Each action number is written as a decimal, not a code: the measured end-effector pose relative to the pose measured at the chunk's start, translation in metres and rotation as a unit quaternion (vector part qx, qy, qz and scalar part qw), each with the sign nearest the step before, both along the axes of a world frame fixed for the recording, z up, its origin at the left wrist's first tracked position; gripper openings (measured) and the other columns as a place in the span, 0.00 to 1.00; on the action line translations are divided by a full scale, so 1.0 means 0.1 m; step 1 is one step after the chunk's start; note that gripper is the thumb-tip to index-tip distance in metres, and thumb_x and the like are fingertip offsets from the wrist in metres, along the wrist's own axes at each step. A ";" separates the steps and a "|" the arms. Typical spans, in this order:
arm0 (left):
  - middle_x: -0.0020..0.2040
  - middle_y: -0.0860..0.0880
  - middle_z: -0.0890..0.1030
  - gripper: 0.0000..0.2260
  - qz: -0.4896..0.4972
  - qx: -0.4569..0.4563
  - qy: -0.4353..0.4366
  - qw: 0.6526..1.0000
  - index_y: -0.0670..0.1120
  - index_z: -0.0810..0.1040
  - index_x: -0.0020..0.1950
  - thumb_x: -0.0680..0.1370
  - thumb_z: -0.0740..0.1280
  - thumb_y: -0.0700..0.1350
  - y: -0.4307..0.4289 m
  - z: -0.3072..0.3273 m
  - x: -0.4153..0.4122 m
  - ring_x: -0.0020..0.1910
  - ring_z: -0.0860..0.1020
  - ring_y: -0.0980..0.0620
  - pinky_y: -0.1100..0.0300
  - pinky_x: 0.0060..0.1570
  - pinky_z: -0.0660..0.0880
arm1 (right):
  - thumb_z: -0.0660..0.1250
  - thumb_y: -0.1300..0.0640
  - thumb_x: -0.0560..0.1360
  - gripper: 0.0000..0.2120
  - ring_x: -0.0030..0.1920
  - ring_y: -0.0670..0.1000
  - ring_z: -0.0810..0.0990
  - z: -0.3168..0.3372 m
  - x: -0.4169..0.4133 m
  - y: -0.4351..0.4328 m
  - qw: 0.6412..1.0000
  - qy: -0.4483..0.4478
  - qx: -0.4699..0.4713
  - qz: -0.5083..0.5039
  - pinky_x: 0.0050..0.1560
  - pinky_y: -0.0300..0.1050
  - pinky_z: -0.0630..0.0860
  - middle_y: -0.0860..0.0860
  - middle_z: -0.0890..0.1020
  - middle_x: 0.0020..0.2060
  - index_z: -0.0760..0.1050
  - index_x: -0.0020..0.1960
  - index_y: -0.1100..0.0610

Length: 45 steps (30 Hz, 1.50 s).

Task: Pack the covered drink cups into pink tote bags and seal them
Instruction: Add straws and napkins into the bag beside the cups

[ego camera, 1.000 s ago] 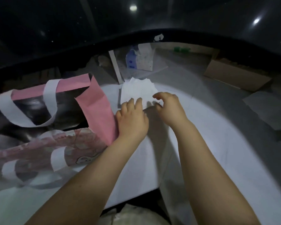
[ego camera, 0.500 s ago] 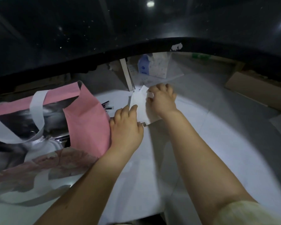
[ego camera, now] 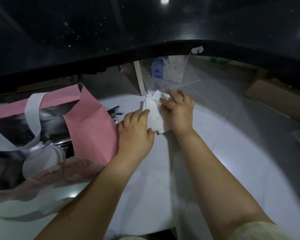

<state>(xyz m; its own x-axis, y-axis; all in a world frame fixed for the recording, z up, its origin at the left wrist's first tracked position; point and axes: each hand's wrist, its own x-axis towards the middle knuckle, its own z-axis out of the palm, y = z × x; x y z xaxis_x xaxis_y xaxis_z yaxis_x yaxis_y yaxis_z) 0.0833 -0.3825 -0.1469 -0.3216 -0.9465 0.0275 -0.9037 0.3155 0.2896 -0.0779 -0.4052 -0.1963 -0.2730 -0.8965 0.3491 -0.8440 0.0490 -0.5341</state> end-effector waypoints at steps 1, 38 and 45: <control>0.70 0.47 0.72 0.25 0.003 0.000 0.002 1.000 0.47 0.70 0.72 0.75 0.67 0.45 0.01 0.01 0.01 0.70 0.66 0.44 0.47 0.65 0.63 | 0.73 0.60 0.71 0.09 0.63 0.66 0.72 -0.01 0.01 0.01 1.000 0.008 -0.014 -0.001 0.58 0.57 0.63 0.54 0.80 0.61 0.85 0.51 0.56; 0.66 0.52 0.75 0.20 -0.089 -0.120 0.084 0.985 0.55 0.70 0.70 0.78 0.66 0.49 -0.03 2.15 1.23 0.67 0.69 0.48 0.46 0.66 0.65 | 0.72 0.55 0.73 0.07 0.50 0.42 0.76 2.72 0.95 0.99 0.976 -0.118 -0.183 0.015 0.43 0.35 0.74 0.42 0.80 0.48 0.78 0.46 0.43; 0.59 0.56 0.78 0.22 -0.046 -0.063 0.148 0.986 0.57 0.71 0.69 0.76 0.70 0.49 -0.18 2.10 2.50 0.59 0.76 0.54 0.50 0.58 0.75 | 0.73 0.58 0.73 0.13 0.49 0.38 0.78 2.86 1.87 0.56 0.955 -0.165 -0.188 0.158 0.44 0.28 0.74 0.33 0.81 0.44 0.77 0.45 0.39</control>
<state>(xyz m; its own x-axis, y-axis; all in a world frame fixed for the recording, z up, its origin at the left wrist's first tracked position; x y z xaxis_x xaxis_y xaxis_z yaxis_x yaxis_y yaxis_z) 0.3337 -0.4002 0.0632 -0.3668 -0.8967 0.2477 -0.7516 0.4426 0.4891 0.1089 -0.3487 0.0899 -0.1592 -0.7810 0.6039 -0.5676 -0.4281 -0.7033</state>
